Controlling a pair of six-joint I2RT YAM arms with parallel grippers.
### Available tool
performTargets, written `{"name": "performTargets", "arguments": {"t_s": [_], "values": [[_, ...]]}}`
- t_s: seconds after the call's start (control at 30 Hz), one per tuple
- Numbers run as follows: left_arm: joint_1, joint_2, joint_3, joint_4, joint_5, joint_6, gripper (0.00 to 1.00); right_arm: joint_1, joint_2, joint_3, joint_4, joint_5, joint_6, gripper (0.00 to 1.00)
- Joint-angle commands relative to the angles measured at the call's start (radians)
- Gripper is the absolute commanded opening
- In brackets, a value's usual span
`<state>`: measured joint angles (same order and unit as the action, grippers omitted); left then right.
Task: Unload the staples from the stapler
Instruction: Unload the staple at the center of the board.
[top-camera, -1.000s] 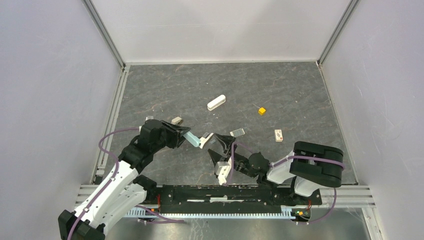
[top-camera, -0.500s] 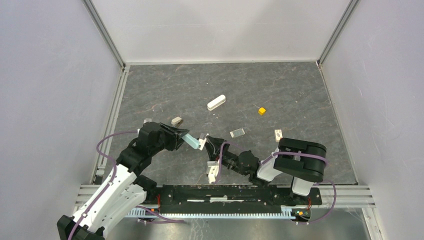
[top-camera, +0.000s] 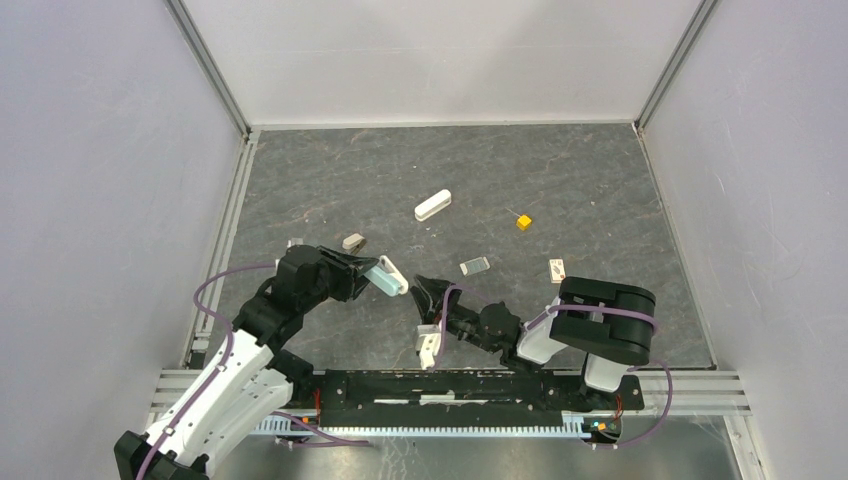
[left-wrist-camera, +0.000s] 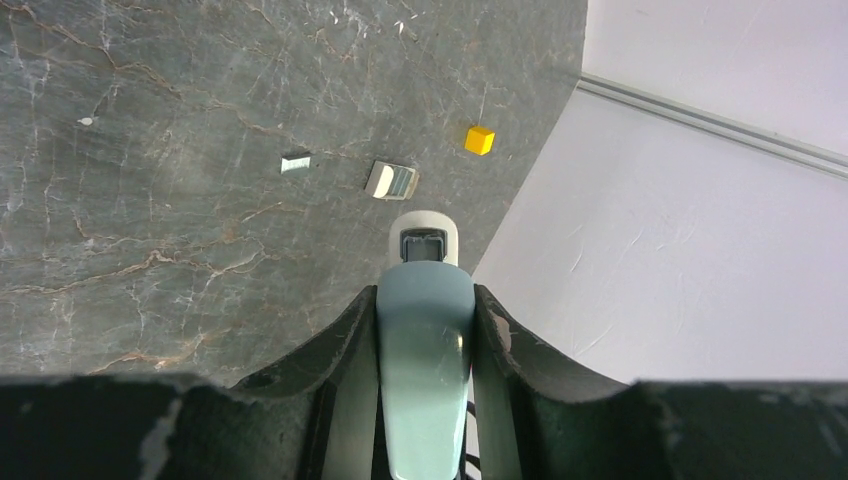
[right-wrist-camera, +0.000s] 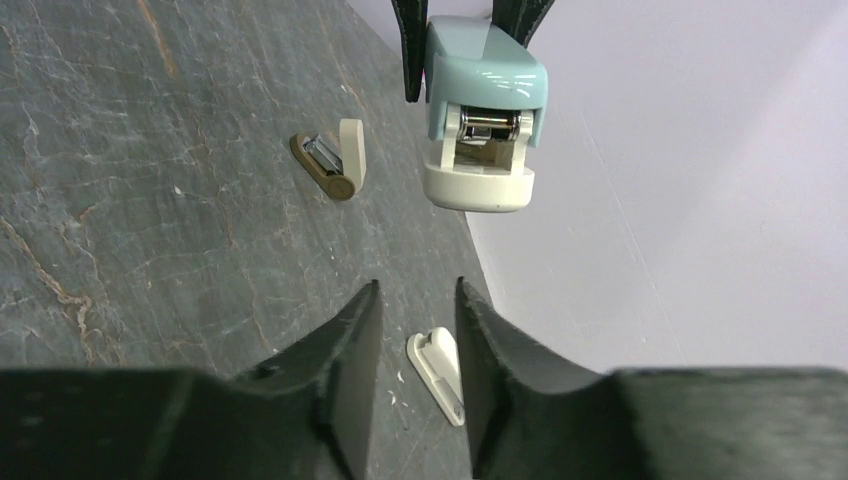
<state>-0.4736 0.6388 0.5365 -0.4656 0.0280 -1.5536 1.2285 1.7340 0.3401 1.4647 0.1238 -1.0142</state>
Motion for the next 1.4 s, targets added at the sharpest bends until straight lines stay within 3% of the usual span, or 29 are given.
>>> {"name": "performTargets", "arguments": {"t_s": [0.0, 0.17, 0.6, 0.77, 1.1, 1.23, 1.37], "values": [[-0.005, -0.005, 0.018, 0.061, 0.007, -0.077, 0.02, 0.002, -0.004, 0.021, 0.296, 0.001, 0.009, 0.48], [-0.011, -0.016, 0.023, 0.061, 0.009, -0.080, 0.02, 0.002, 0.012, 0.038, 0.336, 0.009, 0.019, 0.77], [-0.067, -0.011, 0.044, 0.077, -0.002, -0.083, 0.02, -0.040, 0.050, 0.093, 0.437, -0.032, 0.056, 0.76], [-0.098, -0.010, 0.041, 0.098, -0.013, -0.088, 0.02, -0.053, 0.065, 0.107, 0.462, -0.049, 0.053, 0.66], [-0.130, -0.025, 0.027, 0.098, -0.068, -0.108, 0.02, -0.074, 0.026, 0.042, 0.462, -0.080, 0.048, 0.27], [-0.129, -0.050, -0.013, 0.072, -0.136, -0.147, 0.02, -0.085, -0.077, -0.022, 0.319, -0.117, 0.058, 0.19], [-0.129, -0.071, -0.068, 0.029, -0.251, -0.232, 0.02, -0.089, -0.208, -0.046, -0.051, -0.181, 0.063, 0.17]]}}
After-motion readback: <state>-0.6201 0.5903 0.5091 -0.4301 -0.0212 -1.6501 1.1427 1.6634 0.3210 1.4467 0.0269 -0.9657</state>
